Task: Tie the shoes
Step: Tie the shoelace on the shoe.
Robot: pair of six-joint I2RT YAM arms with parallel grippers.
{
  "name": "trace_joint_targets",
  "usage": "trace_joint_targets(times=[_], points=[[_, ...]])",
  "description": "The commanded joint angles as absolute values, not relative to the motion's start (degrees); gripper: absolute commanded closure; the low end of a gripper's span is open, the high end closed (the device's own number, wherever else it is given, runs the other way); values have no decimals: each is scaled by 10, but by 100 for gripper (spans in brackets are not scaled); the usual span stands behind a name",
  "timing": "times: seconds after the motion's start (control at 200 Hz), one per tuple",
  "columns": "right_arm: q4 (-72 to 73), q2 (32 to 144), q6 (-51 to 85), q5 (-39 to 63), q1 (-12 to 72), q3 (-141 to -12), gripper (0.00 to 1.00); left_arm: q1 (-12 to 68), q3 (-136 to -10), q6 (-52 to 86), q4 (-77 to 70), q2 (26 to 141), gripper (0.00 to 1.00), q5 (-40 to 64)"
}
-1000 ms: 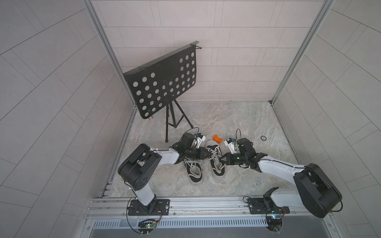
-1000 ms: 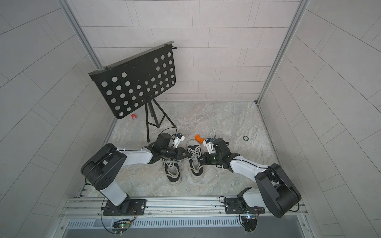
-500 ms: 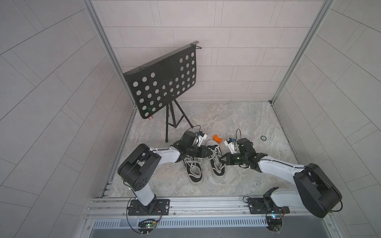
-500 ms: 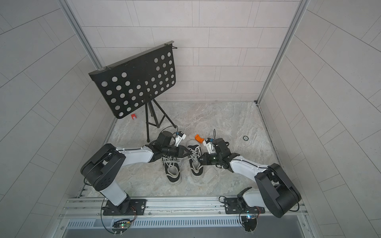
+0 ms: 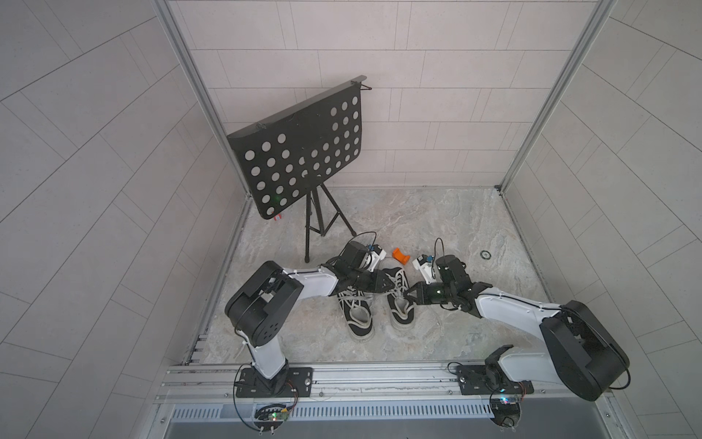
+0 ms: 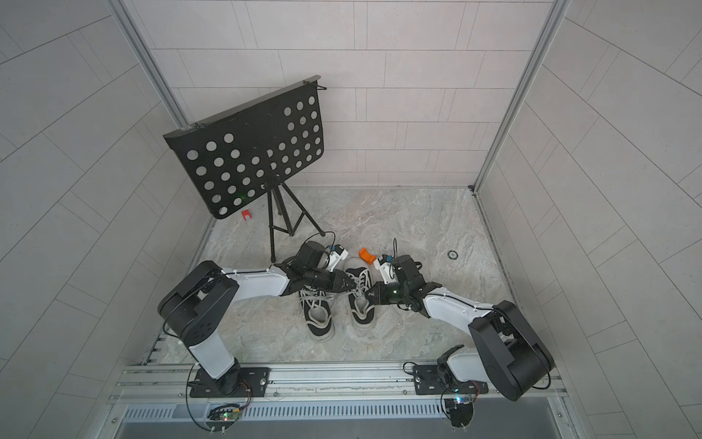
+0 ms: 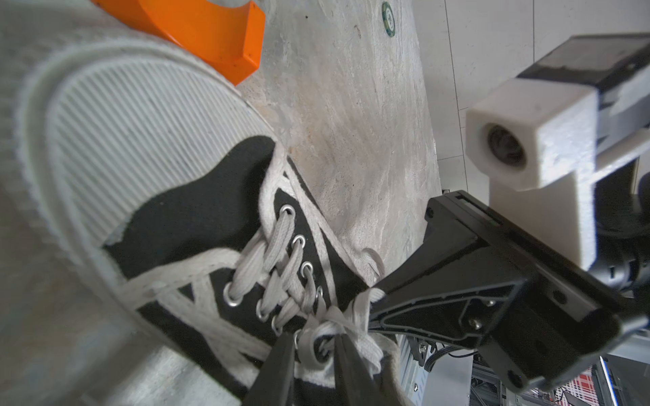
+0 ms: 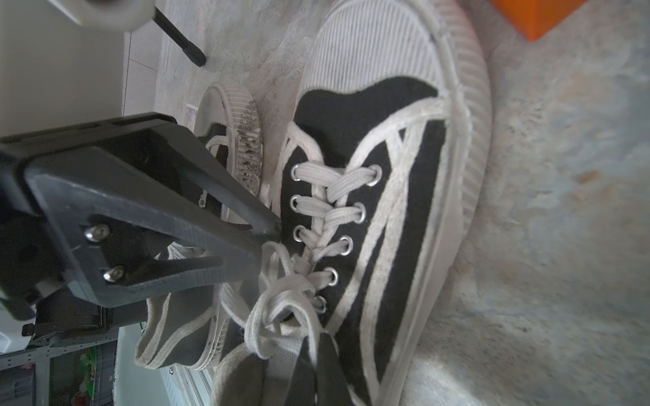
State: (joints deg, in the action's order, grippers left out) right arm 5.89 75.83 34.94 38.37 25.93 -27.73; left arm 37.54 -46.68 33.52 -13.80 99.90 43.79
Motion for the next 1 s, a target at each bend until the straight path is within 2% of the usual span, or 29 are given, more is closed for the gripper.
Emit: trace_joint_targets(times=[0.0,0.305,0.47,0.72,0.995], points=[[57,764,343,384,259,-269,100,379,-476,326,-119,1010,70,449],[61,766,344,385,259,-269,100,387,-478,323,-95,1022,69,454],[63,766,345,385,259,-268,100,388,-476,326,-90,1027,78,446],[50,747,345,369,259,-266,100,386,-464,345,-123,994,98,430],[-25,669,340,317,248,-267,100,367,-408,357,-129,909,100,374]])
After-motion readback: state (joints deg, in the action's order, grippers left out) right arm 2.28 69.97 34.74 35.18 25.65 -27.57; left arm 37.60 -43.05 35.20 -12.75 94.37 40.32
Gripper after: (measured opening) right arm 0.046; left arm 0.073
